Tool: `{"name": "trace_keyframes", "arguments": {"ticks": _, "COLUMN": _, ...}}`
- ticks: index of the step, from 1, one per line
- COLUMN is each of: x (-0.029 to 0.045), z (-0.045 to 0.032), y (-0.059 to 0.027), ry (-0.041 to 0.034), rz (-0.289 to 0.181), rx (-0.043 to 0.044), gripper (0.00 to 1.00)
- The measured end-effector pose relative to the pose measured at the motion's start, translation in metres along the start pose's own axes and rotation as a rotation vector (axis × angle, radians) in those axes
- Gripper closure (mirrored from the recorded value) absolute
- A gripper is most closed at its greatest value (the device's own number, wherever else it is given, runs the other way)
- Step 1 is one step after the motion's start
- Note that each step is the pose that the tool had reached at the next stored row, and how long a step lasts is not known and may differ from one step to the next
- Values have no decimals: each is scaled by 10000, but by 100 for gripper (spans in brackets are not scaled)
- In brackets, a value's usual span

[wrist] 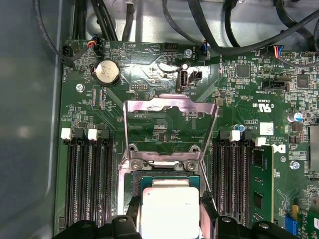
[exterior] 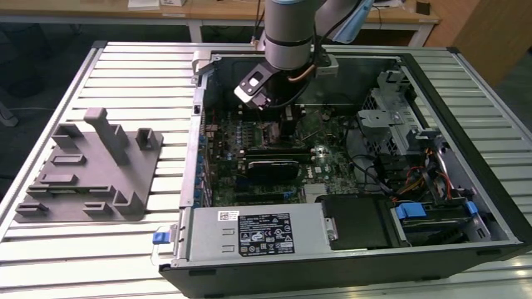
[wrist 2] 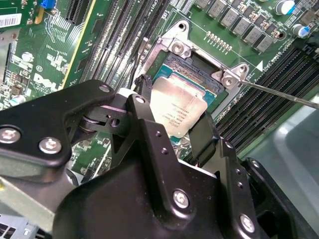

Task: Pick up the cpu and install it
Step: 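Place the cpu into insertion slot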

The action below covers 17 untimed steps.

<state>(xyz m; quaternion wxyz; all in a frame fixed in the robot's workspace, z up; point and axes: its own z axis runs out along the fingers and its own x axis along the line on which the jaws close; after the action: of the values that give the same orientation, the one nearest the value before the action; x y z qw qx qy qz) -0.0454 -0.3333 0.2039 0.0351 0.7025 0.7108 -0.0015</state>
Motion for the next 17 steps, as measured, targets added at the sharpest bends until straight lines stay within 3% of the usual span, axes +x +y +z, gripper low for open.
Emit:
{"name": "trace_keyframes", "arguments": {"ticks": 13, "x": 3, "z": 61, "y": -5, "ry": 67, "rz": 108, "rx": 6, "gripper": 46}}
{"name": "trace_keyframes", "arguments": {"ticks": 17, "x": 4, "z": 72, "y": -8, "ry": 118, "rz": 124, "rx": 5, "gripper": 46}}
